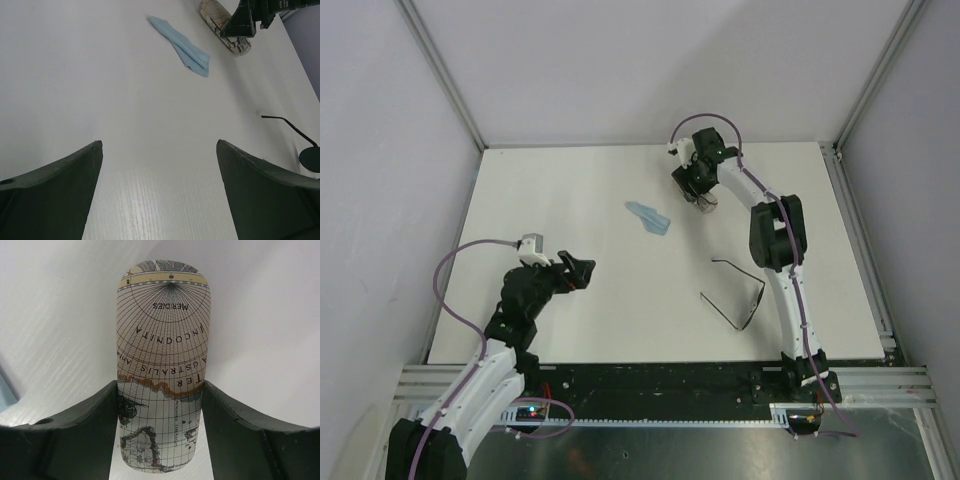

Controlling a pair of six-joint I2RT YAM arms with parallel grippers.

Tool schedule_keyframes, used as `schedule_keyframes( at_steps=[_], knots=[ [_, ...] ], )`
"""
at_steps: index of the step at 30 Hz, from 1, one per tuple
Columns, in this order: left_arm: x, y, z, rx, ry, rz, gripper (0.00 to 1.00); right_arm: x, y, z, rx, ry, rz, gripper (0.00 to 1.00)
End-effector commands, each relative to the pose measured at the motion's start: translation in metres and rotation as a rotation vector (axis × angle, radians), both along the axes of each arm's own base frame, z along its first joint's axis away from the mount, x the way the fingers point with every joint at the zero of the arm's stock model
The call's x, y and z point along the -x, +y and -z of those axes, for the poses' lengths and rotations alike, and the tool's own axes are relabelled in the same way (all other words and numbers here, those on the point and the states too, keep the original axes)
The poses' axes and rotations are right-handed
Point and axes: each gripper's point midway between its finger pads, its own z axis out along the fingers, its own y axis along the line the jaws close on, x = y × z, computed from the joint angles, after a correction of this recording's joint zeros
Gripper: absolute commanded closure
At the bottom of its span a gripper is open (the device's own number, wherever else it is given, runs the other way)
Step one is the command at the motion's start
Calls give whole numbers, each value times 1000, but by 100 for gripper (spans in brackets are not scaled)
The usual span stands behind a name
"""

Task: Organize the sunglasses

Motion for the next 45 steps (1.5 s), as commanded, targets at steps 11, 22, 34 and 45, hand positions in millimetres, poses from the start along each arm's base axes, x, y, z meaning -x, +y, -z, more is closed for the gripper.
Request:
schedule_keyframes(
  at_steps=[11,22,34,45],
  knots=[
    [-4,-14,-9,14,-7,81,0,18,45,-125,-565,-24,20,61],
    [-27,-78,-109,377,-33,332,0,126,80,-218,-1224,230,-133,68],
    [-62,-120,-184,633,-17,560,0,216,111,-305,-1588,478,-361,71],
    [-55,-123,-206,724,-71,602,0,240,132,-299,-1582,551,-431,74]
  ],
)
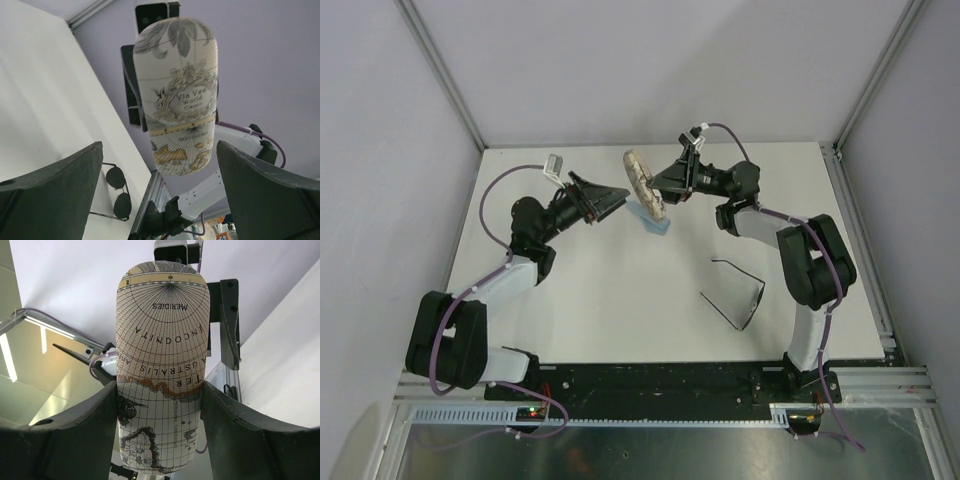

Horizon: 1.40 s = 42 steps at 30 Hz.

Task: Organize the sunglasses

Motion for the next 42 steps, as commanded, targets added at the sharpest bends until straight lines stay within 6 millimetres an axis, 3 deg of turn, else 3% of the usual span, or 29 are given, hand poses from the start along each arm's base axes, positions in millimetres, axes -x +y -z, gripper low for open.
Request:
schedule_keyframes(
  at_steps=[1,6,14,24,31,35,42],
  knots=[
    [12,-2,-39,82,-101,40,0,26,1,-22,-96,-184,-42,75],
    [11,-5,-42,100,-89,49,1,30,11,-15,-88,-177,-57,75],
    [7,-11,-33,103,-64,59,11,31,19,-7,-57,-181,-62,76],
    [4,-11,-28,94,-65,51,41,29,30,7,35,-189,-50,80],
    [3,-10,-22,72,-86,32,55,17,32,25,173,-236,43,81],
    [1,-10,-8,48,-75,17,64,8,26,40,279,-261,115,81],
    [-6,-13,38,-18,10,-2,68,-1,18,80,477,-274,200,83]
  ],
)
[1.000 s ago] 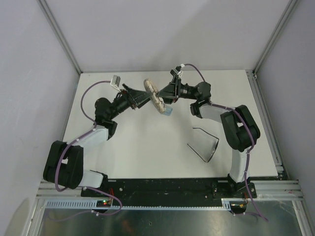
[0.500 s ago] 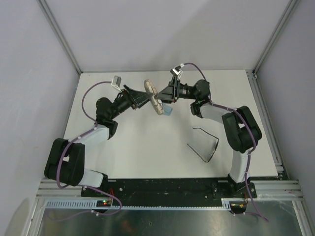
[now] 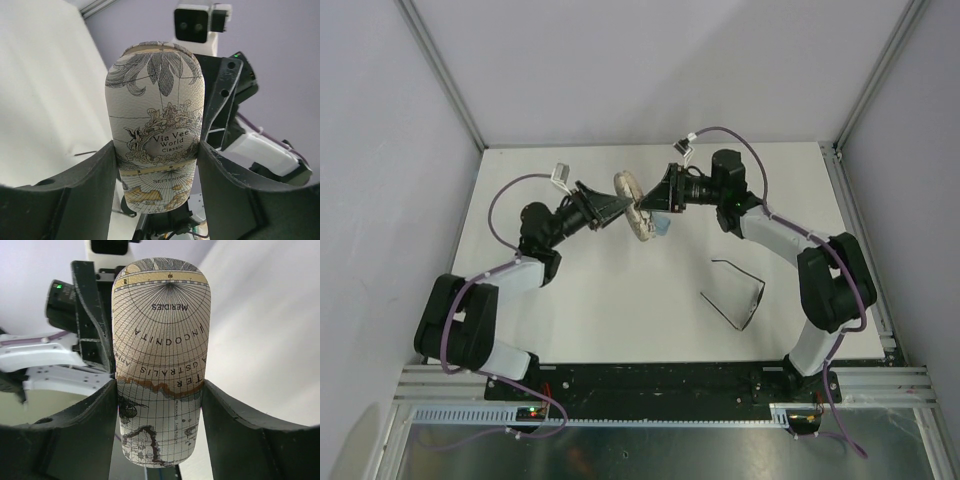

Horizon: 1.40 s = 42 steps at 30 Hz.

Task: Organize the sunglasses

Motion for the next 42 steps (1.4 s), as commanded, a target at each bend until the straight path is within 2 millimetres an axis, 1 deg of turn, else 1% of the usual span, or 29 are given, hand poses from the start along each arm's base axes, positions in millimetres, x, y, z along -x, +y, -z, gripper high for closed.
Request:
schedule_keyframes(
  at_steps=[1,4,8,10,13,15,17,18,19,20,22,25,28,34,36,39,40,42],
  knots=[
    [-3,-8,25,-59,-3,-16,68,-7,-3,39,195,-59,99,83],
    [-6,-10,50,-113,41,-38,69,-11,-4,61,290,-74,145,83],
    [-13,-11,87,-212,102,-88,70,-11,-8,97,445,-79,199,82],
    [-16,-10,107,-275,134,-113,70,-9,-9,113,508,-79,206,76],
    [-17,-10,134,-353,171,-133,70,-5,-8,130,564,-80,197,72],
    [-17,-10,148,-385,194,-139,70,-2,-7,137,578,-72,183,60],
    [-15,-10,160,-404,214,-136,71,3,-4,139,555,-56,147,42],
    [-14,-10,164,-410,223,-129,71,6,-1,135,522,-54,121,33],
    [-13,-10,168,-414,229,-125,71,8,-1,134,496,-35,109,27],
    [-12,-11,169,-416,230,-117,71,7,-1,128,456,-33,96,22],
    [-10,-12,166,-415,216,-103,71,8,-4,122,405,-13,81,16],
    [-8,-12,155,-412,178,-97,71,8,-14,116,380,-7,78,13],
    [-4,-13,139,-400,129,-86,71,6,-28,107,365,-17,88,10],
    [6,-16,112,-355,77,-48,71,10,-57,86,306,-34,108,7],
    [10,-16,102,-335,64,-35,71,11,-65,82,293,-41,114,6],
    [16,-17,82,-301,29,-12,71,15,-73,76,256,-47,109,6],
    [18,-17,75,-290,17,-4,71,19,-74,73,235,-40,97,6],
    [22,-17,60,-267,-9,9,71,25,-74,62,183,-55,77,7]
  ],
)
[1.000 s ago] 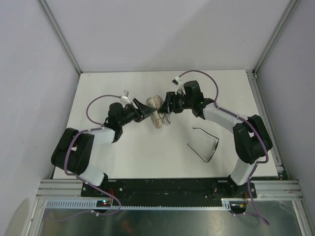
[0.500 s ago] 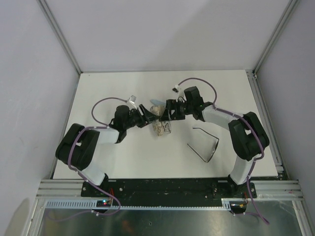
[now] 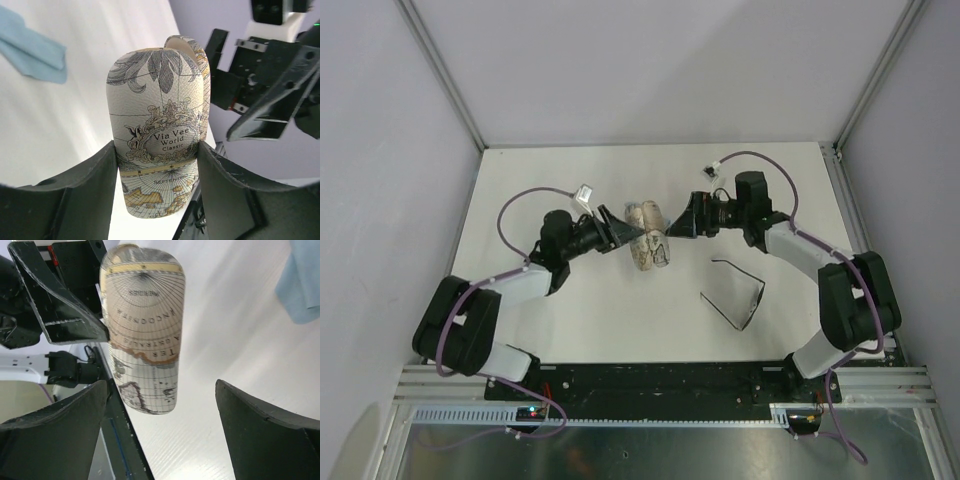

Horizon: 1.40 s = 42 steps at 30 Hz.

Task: Organize the sunglasses

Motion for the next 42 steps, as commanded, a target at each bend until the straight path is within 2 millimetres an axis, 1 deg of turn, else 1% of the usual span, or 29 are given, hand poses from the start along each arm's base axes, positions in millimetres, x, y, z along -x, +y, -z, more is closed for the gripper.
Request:
schedule_keyframes(
  at_steps=[1,6,8,9,12,14,17,18,21,25,27,28,29,30,31,32,34,36,38,41,42],
  knots=[
    [13,-3,-57,92,-124,67,70,17,3,-39,-144,-79,-85,7],
    [27,-8,-93,162,-155,142,70,39,8,-67,-245,-137,-157,7],
    [32,-9,-105,181,-170,162,70,49,10,-81,-292,-155,-188,9],
    [33,-9,-111,188,-179,167,70,54,11,-91,-326,-171,-204,10],
    [37,-9,-120,201,-192,173,70,69,14,-111,-410,-195,-256,14],
    [40,-10,-123,208,-194,181,70,79,16,-122,-459,-196,-292,19],
    [44,-11,-126,214,-200,187,70,90,18,-134,-526,-187,-335,29],
    [45,-10,-127,217,-203,186,70,94,17,-141,-556,-211,-351,34],
    [48,-9,-131,223,-213,185,70,97,16,-145,-616,-162,-364,50],
    [52,-8,-135,226,-227,194,67,99,20,-144,-632,-148,-371,78],
    [53,-9,-134,223,-228,198,61,100,20,-148,-642,-157,-366,92],
    [53,-9,-132,221,-226,198,53,99,20,-150,-644,-163,-363,96],
    [52,-8,-131,218,-227,193,45,100,19,-152,-648,-168,-360,98],
    [50,-6,-130,211,-235,184,35,99,18,-153,-649,-172,-356,99],
    [49,-4,-128,206,-238,174,28,99,17,-154,-649,-173,-355,100],
    [45,0,-126,197,-243,159,22,98,16,-154,-647,-169,-352,100],
    [38,11,-121,179,-239,122,14,96,15,-151,-640,-153,-347,100],
    [31,26,-112,160,-225,80,7,94,15,-147,-631,-134,-344,100],
    [25,40,-102,141,-207,41,2,91,18,-141,-621,-111,-338,100],
    [19,56,-86,108,-176,-13,1,82,26,-126,-585,-83,-305,100],
    [17,59,-80,96,-160,-32,1,77,31,-117,-555,-66,-281,100]
  ],
)
